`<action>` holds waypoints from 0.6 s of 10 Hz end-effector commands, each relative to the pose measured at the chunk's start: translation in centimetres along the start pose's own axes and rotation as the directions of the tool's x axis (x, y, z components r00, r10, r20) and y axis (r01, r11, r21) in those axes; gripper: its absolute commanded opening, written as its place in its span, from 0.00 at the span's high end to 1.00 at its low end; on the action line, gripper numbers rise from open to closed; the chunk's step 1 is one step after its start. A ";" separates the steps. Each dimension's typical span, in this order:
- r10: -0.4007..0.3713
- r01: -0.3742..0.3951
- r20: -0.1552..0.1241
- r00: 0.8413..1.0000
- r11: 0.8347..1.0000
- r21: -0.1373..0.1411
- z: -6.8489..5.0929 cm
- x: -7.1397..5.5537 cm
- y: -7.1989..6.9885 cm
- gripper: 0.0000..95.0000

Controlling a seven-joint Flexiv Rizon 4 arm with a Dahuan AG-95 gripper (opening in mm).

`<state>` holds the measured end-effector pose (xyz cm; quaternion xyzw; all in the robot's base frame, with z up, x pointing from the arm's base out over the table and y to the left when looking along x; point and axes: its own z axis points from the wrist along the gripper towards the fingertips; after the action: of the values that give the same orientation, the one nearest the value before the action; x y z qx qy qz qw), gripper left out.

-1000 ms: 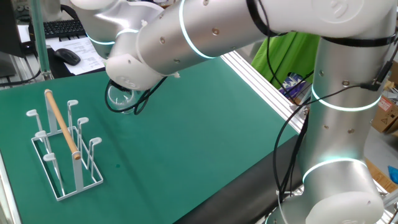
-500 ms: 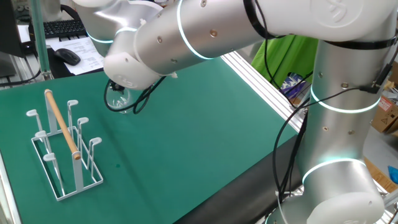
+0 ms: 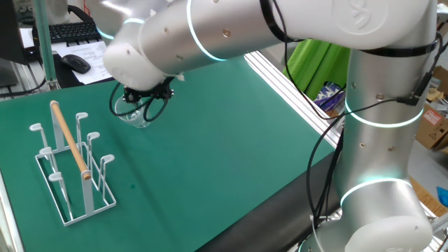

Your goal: Put the cup on the cup rack

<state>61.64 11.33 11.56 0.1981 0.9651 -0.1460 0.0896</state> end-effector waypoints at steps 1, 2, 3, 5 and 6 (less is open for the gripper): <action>-0.012 0.012 -0.009 1.000 1.000 0.000 0.1 0.7 -0.3 0.40; -0.012 0.012 -0.015 1.000 1.000 -0.005 0.2 0.9 -0.3 0.40; -0.013 0.013 -0.021 1.000 1.000 -0.007 0.1 0.9 -0.3 0.40; 0.004 -0.006 -0.048 0.999 0.999 -0.034 -0.1 1.2 -0.2 0.40; 0.013 -0.015 -0.050 0.999 0.999 -0.039 -0.1 1.4 -0.1 0.40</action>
<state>60.47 11.86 11.35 0.2061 0.9687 -0.1207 0.0678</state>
